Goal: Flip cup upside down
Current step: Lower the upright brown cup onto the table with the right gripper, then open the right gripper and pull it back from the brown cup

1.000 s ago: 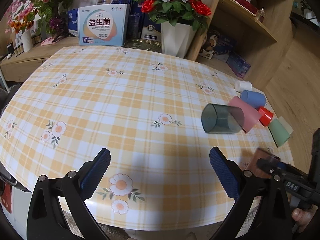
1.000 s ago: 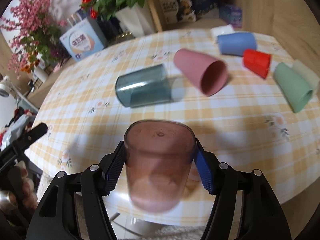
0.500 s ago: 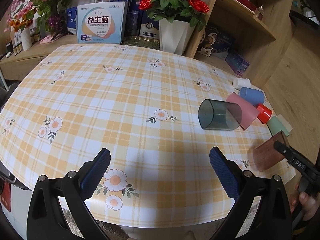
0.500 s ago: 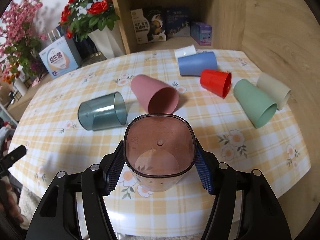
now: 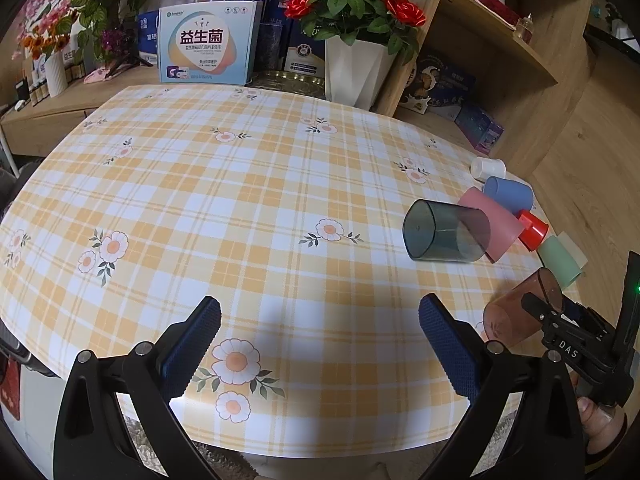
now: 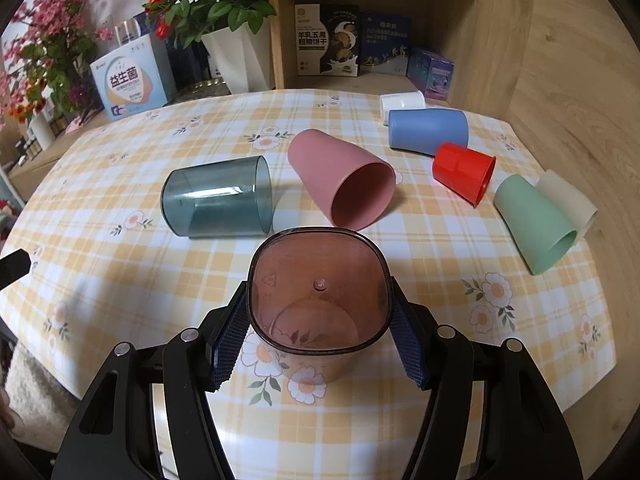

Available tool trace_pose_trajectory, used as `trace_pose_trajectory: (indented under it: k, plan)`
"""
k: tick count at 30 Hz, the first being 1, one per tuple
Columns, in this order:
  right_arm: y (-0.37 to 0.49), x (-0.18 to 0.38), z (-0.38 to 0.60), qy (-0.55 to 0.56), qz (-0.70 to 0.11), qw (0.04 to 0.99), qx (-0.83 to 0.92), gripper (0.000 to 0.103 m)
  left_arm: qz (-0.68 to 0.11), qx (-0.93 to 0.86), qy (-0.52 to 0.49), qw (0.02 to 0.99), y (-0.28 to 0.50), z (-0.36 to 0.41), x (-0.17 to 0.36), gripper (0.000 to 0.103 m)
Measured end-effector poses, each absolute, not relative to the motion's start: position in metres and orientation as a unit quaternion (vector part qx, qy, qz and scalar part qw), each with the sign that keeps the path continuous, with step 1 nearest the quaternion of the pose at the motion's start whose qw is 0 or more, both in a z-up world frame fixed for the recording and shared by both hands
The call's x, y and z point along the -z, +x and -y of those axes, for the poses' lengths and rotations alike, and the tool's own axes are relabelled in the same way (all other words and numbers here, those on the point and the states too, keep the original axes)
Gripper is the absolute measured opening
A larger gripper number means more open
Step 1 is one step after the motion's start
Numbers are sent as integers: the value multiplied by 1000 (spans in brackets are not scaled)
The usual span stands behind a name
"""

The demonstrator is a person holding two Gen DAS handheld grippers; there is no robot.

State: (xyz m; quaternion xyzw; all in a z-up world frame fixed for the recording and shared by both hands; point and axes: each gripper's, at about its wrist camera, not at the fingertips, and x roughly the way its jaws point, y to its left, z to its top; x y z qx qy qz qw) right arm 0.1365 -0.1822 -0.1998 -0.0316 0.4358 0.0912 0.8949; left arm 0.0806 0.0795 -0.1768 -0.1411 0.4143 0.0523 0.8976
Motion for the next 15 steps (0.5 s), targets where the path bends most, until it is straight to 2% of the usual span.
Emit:
trace_pose_trajectory:
  k: [11, 15]
  plan:
    - [130, 163, 189, -11, -408, 908, -95, 64, -387, -46, -105, 915, 80, -73, 149, 97]
    - [120, 132, 196, 8, -379, 919, -103, 72, -362, -33, -85, 928, 78, -67, 123, 97]
